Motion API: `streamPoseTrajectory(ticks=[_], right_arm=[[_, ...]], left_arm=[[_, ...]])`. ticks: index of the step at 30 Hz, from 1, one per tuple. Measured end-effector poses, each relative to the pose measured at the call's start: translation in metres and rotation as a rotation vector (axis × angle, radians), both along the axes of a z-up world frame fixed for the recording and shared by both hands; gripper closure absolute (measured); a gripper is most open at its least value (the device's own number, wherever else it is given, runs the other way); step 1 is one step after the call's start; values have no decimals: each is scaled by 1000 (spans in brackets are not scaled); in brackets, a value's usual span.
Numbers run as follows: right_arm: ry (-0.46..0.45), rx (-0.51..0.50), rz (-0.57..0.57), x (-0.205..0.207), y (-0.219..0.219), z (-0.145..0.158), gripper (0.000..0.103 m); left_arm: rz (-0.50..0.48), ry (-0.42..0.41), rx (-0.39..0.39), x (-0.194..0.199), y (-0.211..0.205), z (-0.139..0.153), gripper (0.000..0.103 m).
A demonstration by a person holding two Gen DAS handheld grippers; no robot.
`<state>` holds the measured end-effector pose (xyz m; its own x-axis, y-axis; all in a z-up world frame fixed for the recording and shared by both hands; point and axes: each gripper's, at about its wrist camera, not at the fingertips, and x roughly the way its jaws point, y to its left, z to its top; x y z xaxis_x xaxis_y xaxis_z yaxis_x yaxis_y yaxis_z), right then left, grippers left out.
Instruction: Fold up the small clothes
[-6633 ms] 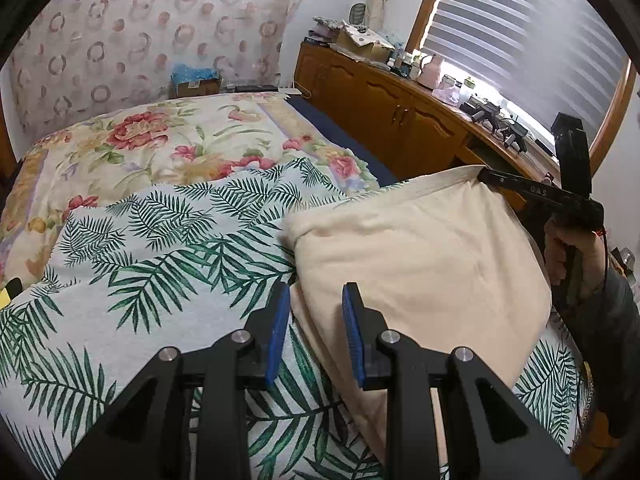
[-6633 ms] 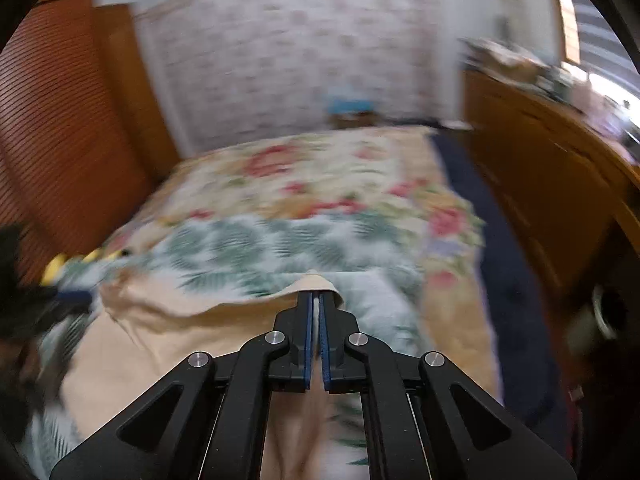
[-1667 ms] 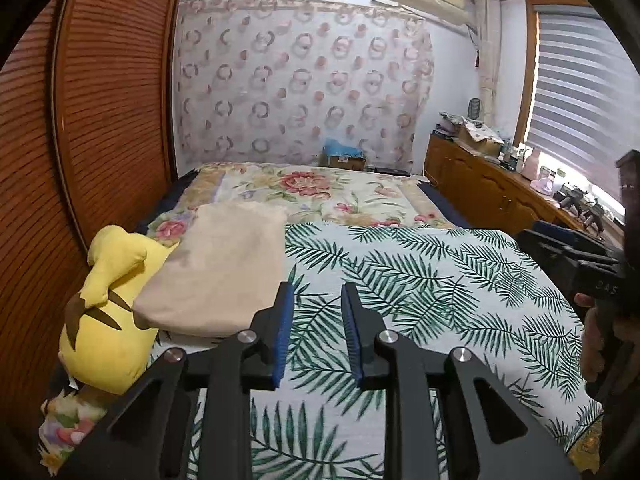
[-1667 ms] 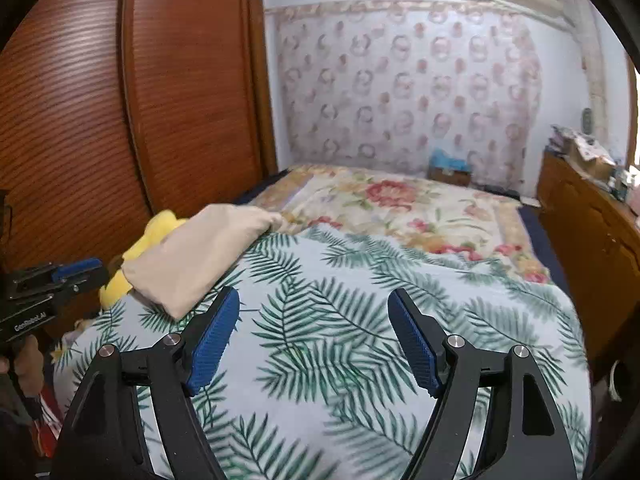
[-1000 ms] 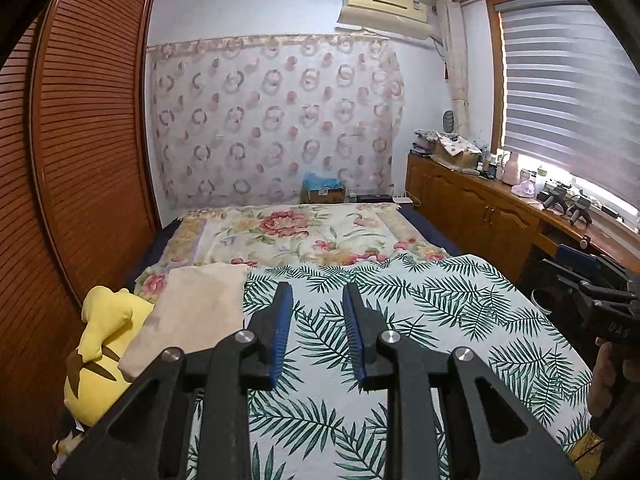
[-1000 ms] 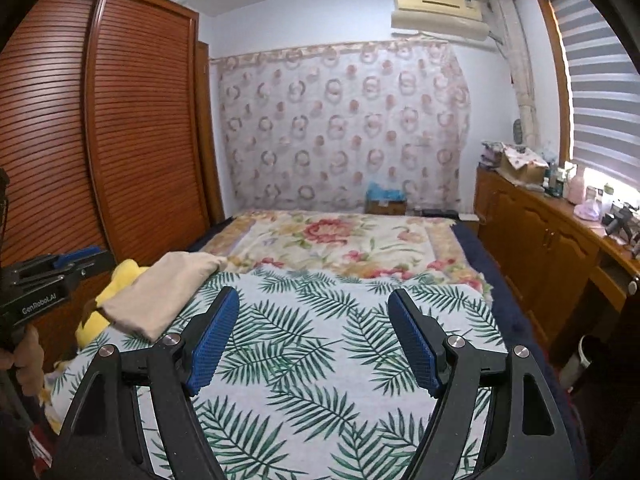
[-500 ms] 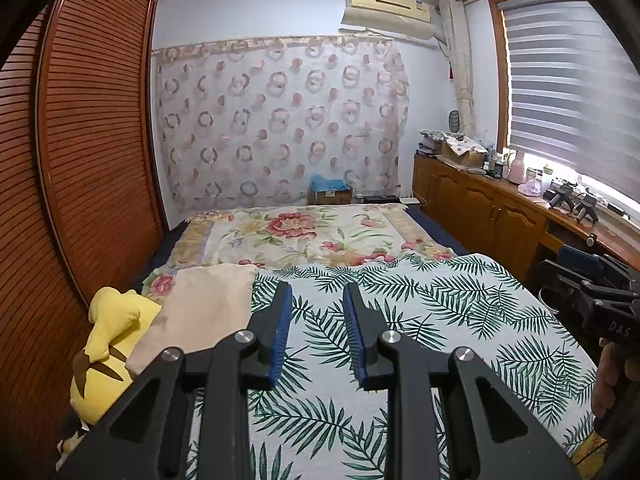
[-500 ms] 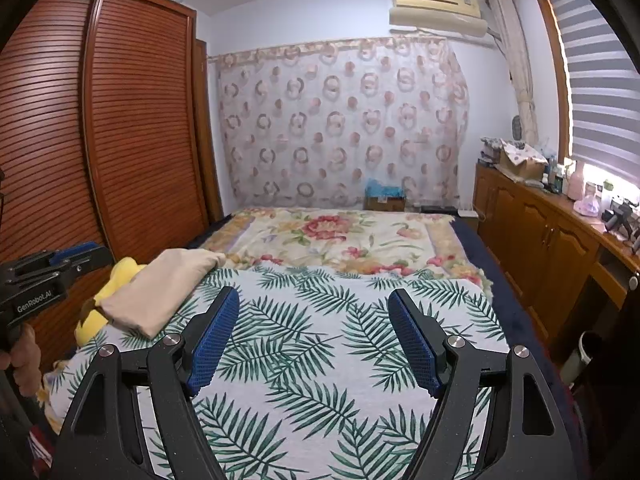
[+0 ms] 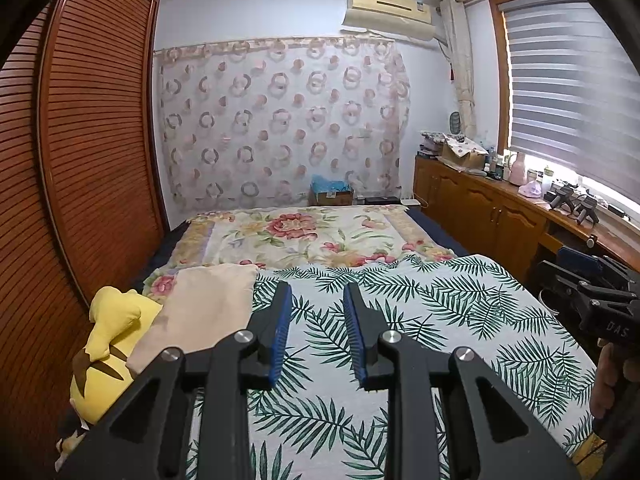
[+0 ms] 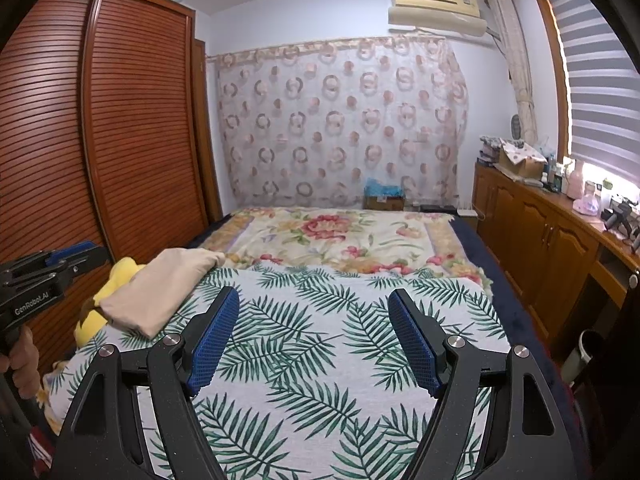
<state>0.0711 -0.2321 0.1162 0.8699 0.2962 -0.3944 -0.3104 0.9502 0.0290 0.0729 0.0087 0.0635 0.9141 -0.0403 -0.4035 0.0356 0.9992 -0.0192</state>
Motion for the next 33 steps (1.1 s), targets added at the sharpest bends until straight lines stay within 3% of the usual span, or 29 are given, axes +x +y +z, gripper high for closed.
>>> streamPoseTrajectory(ticks=[33], right_arm=[[1,3,-15,-2,-10,-10,24]], left_arm=[[8,-8,8,-1,4,1,77]])
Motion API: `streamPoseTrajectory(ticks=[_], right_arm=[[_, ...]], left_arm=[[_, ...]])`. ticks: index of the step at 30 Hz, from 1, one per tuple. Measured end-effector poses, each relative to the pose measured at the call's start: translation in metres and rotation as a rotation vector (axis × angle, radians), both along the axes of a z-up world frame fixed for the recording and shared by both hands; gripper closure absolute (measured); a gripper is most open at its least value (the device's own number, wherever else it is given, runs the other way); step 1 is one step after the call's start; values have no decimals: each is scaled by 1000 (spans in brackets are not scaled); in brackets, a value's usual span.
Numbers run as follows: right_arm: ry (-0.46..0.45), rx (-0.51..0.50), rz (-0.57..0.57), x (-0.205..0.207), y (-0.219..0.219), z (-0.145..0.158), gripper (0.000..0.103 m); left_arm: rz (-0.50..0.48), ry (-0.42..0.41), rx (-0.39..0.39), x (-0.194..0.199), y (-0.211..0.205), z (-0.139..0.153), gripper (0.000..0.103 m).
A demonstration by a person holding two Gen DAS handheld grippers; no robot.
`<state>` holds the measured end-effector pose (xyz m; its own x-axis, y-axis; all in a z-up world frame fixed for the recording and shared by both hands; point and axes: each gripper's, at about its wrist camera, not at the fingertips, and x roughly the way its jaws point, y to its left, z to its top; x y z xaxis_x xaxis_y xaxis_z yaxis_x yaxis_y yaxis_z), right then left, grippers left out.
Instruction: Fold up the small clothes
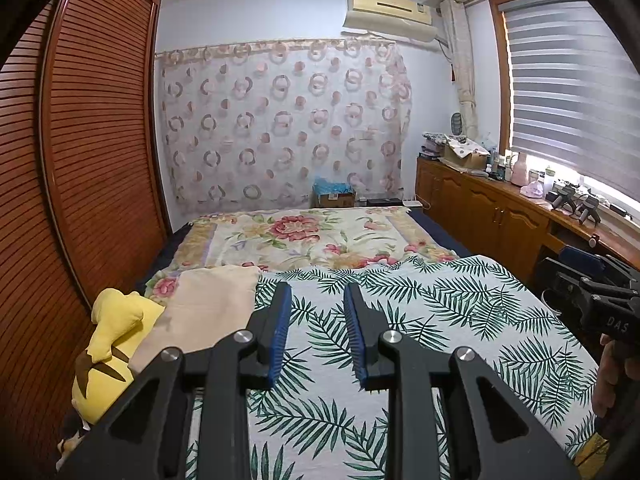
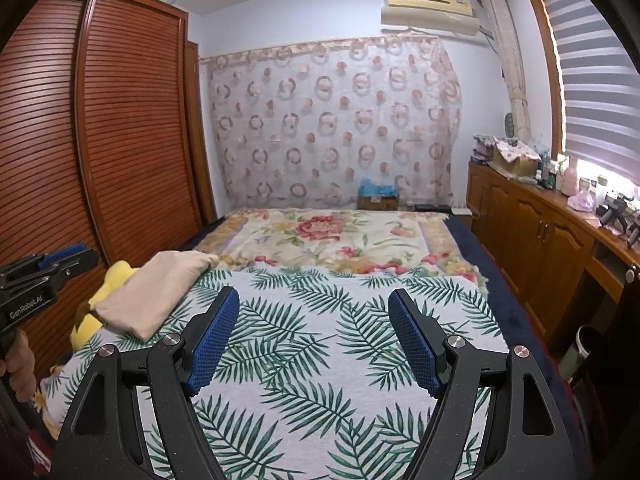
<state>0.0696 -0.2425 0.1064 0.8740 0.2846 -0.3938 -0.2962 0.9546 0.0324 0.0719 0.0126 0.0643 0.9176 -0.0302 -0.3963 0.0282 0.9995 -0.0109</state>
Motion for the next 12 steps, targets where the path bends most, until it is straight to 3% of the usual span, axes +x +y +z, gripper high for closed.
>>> streamPoseTrajectory(ticks=[12], right_arm=[[-1,1,-3,1,-2,1,24]], left_arm=[[0,0,-1,0,0,0,77]])
